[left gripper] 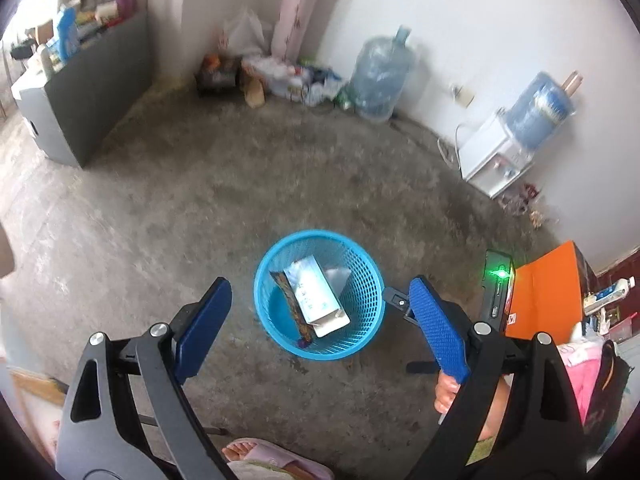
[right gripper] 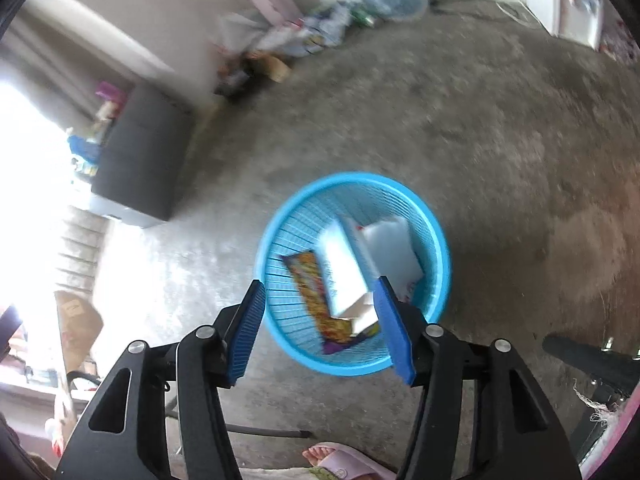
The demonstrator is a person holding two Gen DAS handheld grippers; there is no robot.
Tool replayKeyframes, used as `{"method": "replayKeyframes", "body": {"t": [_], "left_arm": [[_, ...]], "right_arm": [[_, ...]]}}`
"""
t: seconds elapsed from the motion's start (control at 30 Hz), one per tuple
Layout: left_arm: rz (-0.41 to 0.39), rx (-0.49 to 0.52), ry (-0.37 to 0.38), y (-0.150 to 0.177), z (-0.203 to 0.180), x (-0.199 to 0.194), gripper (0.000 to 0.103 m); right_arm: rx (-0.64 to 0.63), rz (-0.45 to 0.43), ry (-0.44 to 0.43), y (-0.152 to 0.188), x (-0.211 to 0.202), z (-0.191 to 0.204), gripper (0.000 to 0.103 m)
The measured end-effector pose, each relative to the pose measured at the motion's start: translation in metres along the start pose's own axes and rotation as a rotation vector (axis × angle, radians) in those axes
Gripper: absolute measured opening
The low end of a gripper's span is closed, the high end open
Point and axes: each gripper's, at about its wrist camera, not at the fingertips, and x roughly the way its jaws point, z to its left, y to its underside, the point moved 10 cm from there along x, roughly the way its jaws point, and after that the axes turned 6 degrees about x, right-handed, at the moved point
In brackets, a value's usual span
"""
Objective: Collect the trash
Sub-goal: 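Move both open tools back over the table of trash, then close the left tool on the red bag while the right tool grasps the clear pink-printed bag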
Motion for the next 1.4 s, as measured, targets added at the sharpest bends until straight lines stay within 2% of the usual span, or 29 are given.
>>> {"method": "replayKeyframes", "body": {"t": [0.27, 0.47, 0.6, 0.73, 0.83, 0.97, 1.2, 1.33, 1.4], "left_arm": [[-0.143, -0.012, -0.089, 0.013, 0.039, -0.108, 0.086], [-0.249, -0.053, -0.199, 0.037, 0.089, -0.201, 0.086], [-0.311, -0.12, -0.322, 0.069, 0.137, -0.268, 0.086], [-0.341, -0.188, -0.429, 0.103, 0.181, -0.317, 0.086], [-0.352, -0.249, -0.472, 0.128, 0.209, -0.343, 0.086], [-0.363, -0.306, -0.486, 0.157, 0.234, -0.362, 0.081], [-0.363, -0.392, -0.398, 0.204, 0.253, -0.362, 0.062], [-0.347, -0.387, -0.373, 0.224, 0.256, -0.353, 0.052], [-0.339, -0.37, -0.355, 0.23, 0.255, -0.347, 0.05]], "right_arm": [[-0.173, -0.018, -0.111, 0.018, -0.054, 0.073, 0.057], [-0.336, -0.011, -0.186, 0.039, -0.091, 0.129, 0.057], [-0.437, 0.001, -0.243, 0.059, -0.106, 0.17, 0.057], [-0.519, 0.035, -0.307, 0.084, -0.11, 0.213, 0.057], [-0.569, 0.075, -0.367, 0.107, -0.111, 0.247, 0.057], [-0.628, 0.146, -0.431, 0.14, -0.111, 0.288, 0.057], [-0.721, 0.263, -0.482, 0.196, -0.1, 0.342, 0.057], [-0.757, 0.332, -0.5, 0.224, -0.089, 0.365, 0.057], [-0.773, 0.367, -0.504, 0.237, -0.083, 0.373, 0.057]]}}
